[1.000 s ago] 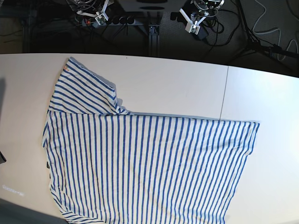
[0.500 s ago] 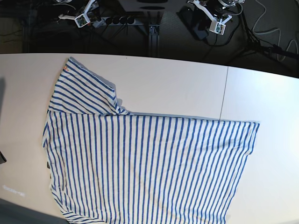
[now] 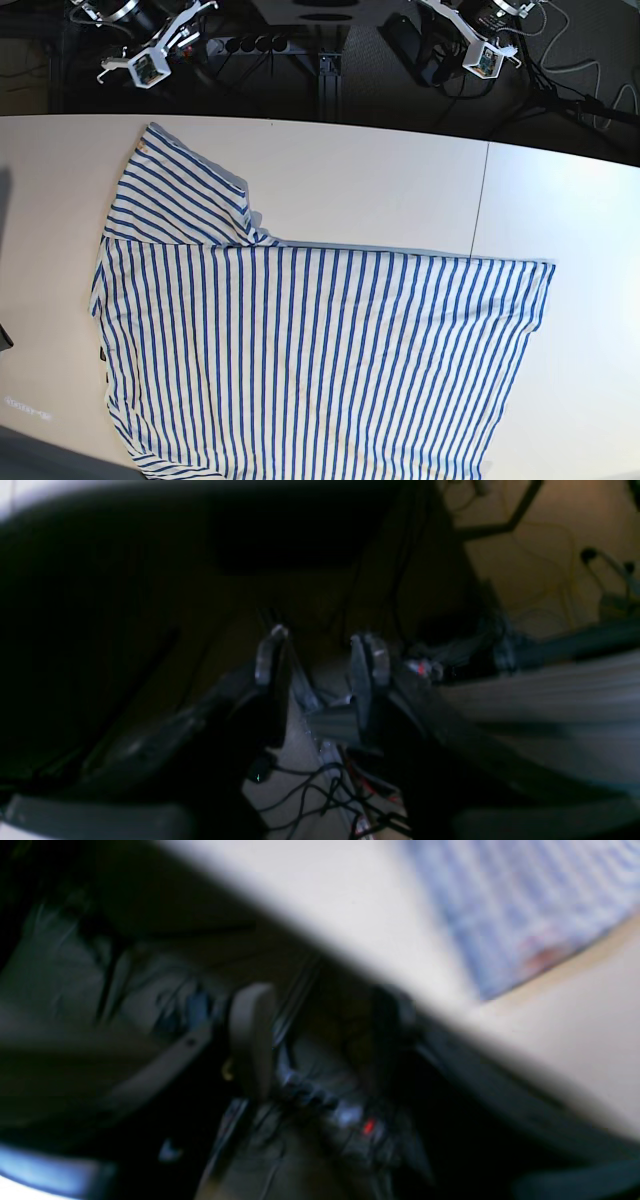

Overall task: Fold the T-shirt properly
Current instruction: 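Move the right gripper to the shirt's sleeve corner and lower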

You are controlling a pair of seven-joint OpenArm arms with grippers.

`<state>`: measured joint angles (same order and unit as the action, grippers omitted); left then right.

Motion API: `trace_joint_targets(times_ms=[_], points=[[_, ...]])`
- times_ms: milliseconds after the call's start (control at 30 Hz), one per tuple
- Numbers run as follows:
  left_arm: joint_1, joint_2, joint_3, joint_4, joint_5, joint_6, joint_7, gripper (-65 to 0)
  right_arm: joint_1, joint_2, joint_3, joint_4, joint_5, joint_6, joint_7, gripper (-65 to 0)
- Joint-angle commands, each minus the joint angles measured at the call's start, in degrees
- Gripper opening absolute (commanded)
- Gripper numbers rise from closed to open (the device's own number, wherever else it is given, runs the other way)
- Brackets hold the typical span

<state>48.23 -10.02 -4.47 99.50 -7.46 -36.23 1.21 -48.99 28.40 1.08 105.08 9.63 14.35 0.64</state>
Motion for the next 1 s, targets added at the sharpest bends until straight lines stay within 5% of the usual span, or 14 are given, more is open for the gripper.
trace_joint_targets(times_ms=[0,267,400,600,967], points=[[1.4,-0.2,-0.1,2.1,-0.7,-0.7,-1.1,-44.0,-0.5,0.6,1.5,2.3,1.7,3.3,0.8,-34.0],[2.8,-0.5,-0.4,9.1,-0.7,-0.9,1.3,-43.9,0.3,0.3,14.3,7.0,13.4,1.9,-4.1,-34.0],[2.7,-0.5,-0.4,9.7,-1.1,-0.9,1.8,-43.9,2.2,0.3,20.4,6.4,18.0,-2.3,-10.4,-33.9],[2.8,-0.5,-0.4,9.7,-2.1,-0.9,2.0,-43.9,5.8,0.1,22.4,-1.1,25.0,-2.5,-13.4,-33.7],[2.8,-0.5,-0.4,9.7,-2.2,-0.9,3.8,-43.9,13.8,-1.1,22.1,-15.7,34.9,5.2,-17.5,-33.7]])
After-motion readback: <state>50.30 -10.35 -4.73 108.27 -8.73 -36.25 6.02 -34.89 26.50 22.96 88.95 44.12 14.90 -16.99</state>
